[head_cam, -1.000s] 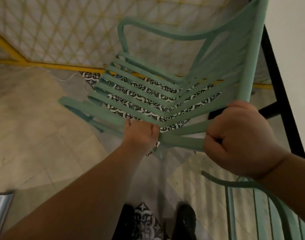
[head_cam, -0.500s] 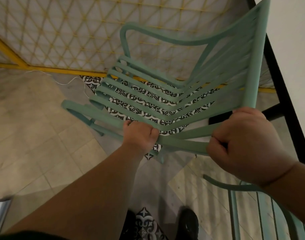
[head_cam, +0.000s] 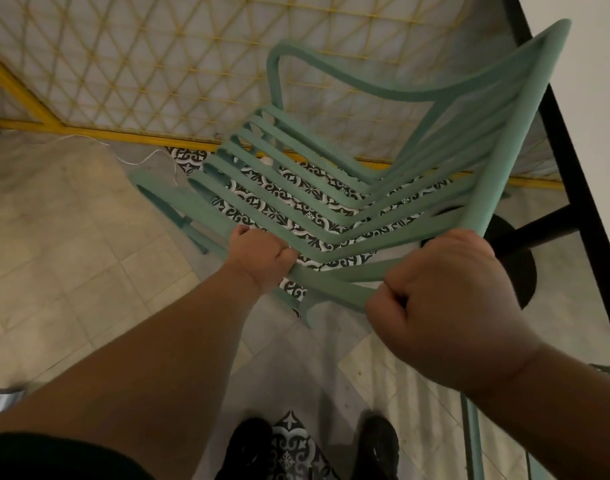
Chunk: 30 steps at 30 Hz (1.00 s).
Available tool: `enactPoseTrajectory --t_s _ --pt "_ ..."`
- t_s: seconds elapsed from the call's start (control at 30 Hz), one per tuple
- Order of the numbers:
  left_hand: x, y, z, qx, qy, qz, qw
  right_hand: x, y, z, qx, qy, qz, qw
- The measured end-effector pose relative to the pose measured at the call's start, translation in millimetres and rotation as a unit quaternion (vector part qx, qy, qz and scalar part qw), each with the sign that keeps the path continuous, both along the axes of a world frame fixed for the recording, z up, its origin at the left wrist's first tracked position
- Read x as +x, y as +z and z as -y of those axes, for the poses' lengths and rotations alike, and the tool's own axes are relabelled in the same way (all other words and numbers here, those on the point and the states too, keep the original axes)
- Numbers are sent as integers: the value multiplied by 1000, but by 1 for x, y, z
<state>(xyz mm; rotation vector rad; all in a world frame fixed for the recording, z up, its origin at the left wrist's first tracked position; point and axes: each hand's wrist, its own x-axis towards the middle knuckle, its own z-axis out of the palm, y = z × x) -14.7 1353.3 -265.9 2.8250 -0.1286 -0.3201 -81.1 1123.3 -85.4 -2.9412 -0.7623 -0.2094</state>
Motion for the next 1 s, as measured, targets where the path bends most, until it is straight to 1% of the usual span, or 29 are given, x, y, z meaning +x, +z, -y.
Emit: enactPoseTrajectory --t_s 0.23,0.37,0.6,0.73,0.8,0.83,0.87,0.9,0.93,0.97,1.0 --pt "10 1 -30 -24 -24 33 999 -6 -1 -37 16 -24 -17 999" --pt "18 -2 -49 -27 -36 59 997 -7 -2 -58 57 -31 -16 998" --pt "28 -12 -77 -35 -72 109 991 -7 -2 -80 37 -14 -49 998" --pt "29 -13 -83 -18 -97 118 988 -5 -2 -84 52 -22 -29 998" --pt "29 -7 -80 13 -106 87 990 -4 -3 -84 48 -21 -29 998" --pt "30 -3 -78 34 -98 46 994 -4 -3 -83 49 -16 -34 998" --pt "30 3 -74 48 -75 -8 996 -5 -3 -81 51 -8 -39 998" --pt "30 13 -67 49 -31 -58 997 -5 -3 -78 57 1 -44 997" --pt "28 23 -59 53 11 -87 995 -4 -2 -73 66 14 -53 996" --pt "24 35 -49 53 44 -96 993 -3 0 -67 78 35 -67 994" --pt "18 50 -40 33 66 -86 994 0 1 -60 95 61 -88 990"
